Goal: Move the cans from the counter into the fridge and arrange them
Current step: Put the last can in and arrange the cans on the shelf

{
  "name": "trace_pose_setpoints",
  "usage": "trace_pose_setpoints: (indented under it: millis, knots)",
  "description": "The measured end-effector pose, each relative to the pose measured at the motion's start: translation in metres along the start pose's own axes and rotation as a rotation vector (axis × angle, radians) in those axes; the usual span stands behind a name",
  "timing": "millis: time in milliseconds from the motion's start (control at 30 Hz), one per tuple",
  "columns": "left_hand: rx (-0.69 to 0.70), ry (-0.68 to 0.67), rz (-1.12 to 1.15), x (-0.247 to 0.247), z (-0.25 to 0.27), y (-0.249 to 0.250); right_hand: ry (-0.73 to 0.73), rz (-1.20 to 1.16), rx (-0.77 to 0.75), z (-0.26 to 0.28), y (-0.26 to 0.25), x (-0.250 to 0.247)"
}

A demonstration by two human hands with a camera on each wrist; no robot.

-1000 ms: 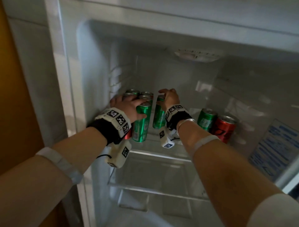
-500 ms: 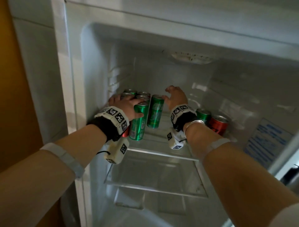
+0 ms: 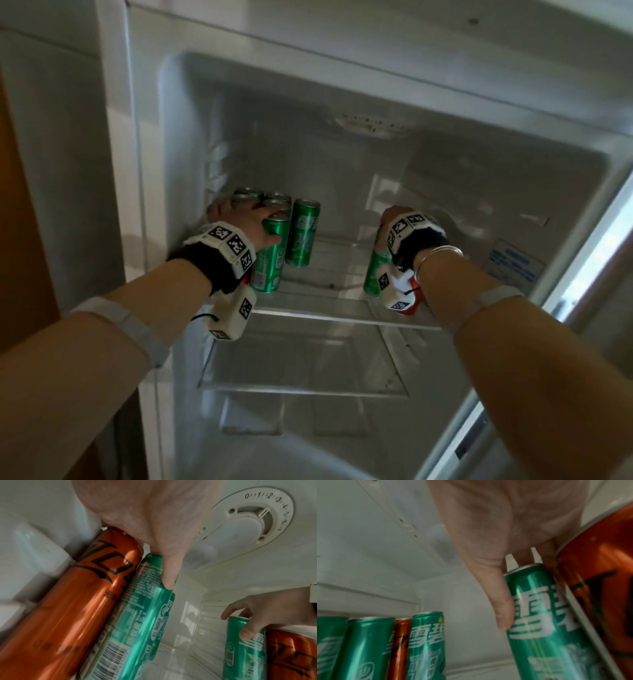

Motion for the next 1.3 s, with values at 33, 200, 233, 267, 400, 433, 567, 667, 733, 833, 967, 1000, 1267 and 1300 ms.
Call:
trace_pose_setpoints:
  millis: [33,200,233,267,400,433,567,667,733,833,967,1000,1267,1300]
  knots:
    - [-0.002,0.0,0.0,-0.001,0.0,0.0,0.007,-0.04,0.005,-0.001,-0.004,-0.001]
    - [-0.009,0.01,-0.011,-0.003,0.001,0.0,-0.008,-0.356,-0.017,-0.016,-0.042,0.0]
    - [-0.009,0.011,-0.006,-0.002,0.001,0.0,-0.032,-0.418,-0.04,-0.018,-0.052,-0.001]
    - [-0.008,0.014,0.001,-0.002,0.001,0.0,-0.051,-0.48,-0.057,-0.02,-0.062,-0.001]
    - [-0.004,0.026,0.008,0.0,0.0,-0.001,-0.008,-0.659,-0.087,-0.025,-0.1,0.002]
    - [-0.005,0.028,0.002,0.0,0.0,-0.001,0.02,-0.694,-0.088,-0.027,-0.106,0.005]
    - [-0.013,0.034,0.003,0.001,-0.001,-0.001,0.082,-0.862,-0.078,-0.028,-0.116,0.011]
    - [-0.019,0.025,0.005,0.002,-0.001,-0.001,0.067,-0.979,-0.045,-0.029,-0.115,0.016]
    - [-0.02,0.017,-0.003,0.001,-0.001,-0.001,0.054,-1.015,-0.027,-0.029,-0.115,0.018]
    - [-0.025,0.011,-0.008,0.0,0.0,0.0,0.004,-1.062,0.019,-0.031,-0.114,0.024]
    - [-0.025,0.017,-0.002,-0.001,0.0,0.0,-0.184,-0.993,0.066,-0.035,-0.116,0.046]
    - [-0.025,0.017,-0.004,0.0,0.0,0.0,-0.248,-0.99,0.068,-0.033,-0.12,0.051]
    - [-0.02,0.007,-0.018,0.003,-0.003,-0.002,-0.268,-0.908,-0.045,-0.046,-0.13,0.071]
    - [-0.019,0.007,-0.02,0.003,-0.003,-0.001,-0.251,-0.904,-0.055,-0.046,-0.13,0.07]
Point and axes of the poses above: each hand's wrist, its own z-axis away from the middle knuckle, its own x-axis out of the palm, y = z × x, the point moved 4 cm from there along -z, towards the middle knuckle, and after that the axes turned 6 degrees about y, right-handed, at the moved point
